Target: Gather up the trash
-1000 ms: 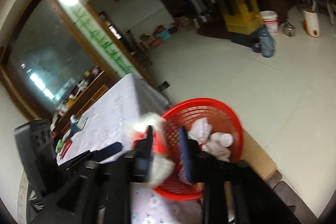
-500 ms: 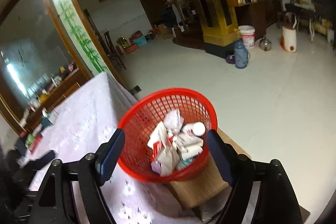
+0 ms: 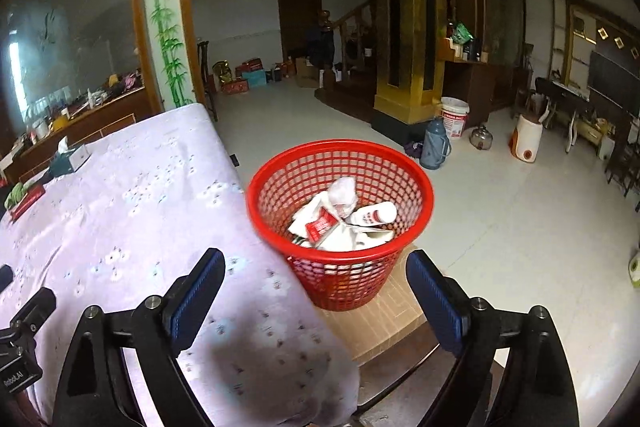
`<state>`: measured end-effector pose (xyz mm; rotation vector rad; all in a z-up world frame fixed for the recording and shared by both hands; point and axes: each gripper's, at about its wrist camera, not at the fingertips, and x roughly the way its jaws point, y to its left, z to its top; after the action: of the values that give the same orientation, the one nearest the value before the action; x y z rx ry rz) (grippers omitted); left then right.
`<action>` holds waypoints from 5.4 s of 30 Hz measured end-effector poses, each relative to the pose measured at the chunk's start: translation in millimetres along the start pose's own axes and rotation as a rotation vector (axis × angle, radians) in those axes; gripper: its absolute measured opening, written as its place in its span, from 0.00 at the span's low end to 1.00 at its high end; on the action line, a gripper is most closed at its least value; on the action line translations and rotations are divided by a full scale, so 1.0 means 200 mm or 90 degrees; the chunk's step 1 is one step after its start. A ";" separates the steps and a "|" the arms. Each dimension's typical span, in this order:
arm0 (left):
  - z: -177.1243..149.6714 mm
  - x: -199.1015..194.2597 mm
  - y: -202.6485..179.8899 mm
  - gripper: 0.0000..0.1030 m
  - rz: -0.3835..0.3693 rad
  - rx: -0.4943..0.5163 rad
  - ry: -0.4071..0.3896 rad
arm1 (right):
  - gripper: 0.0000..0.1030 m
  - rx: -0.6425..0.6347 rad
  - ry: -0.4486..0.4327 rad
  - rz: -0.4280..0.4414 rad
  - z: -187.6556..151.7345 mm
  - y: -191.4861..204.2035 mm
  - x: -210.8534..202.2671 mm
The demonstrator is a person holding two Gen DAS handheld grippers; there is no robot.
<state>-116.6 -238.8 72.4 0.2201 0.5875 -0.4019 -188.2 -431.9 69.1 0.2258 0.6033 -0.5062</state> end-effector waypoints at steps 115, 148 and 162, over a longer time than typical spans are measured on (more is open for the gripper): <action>-0.16 -0.08 0.09 0.96 0.070 0.002 0.004 | 0.92 -0.091 0.016 0.030 -0.07 0.28 0.03; -0.36 0.21 1.13 0.96 0.179 -0.253 0.236 | 0.98 -0.256 0.254 0.179 -0.18 1.47 0.56; -0.35 0.30 1.20 0.99 0.152 -0.255 0.270 | 1.00 -0.221 0.248 0.144 -0.16 1.57 0.61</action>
<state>-2.5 -18.4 1.1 -0.0145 1.0321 0.0035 44.7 -199.1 -9.5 0.0600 1.0204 -0.1311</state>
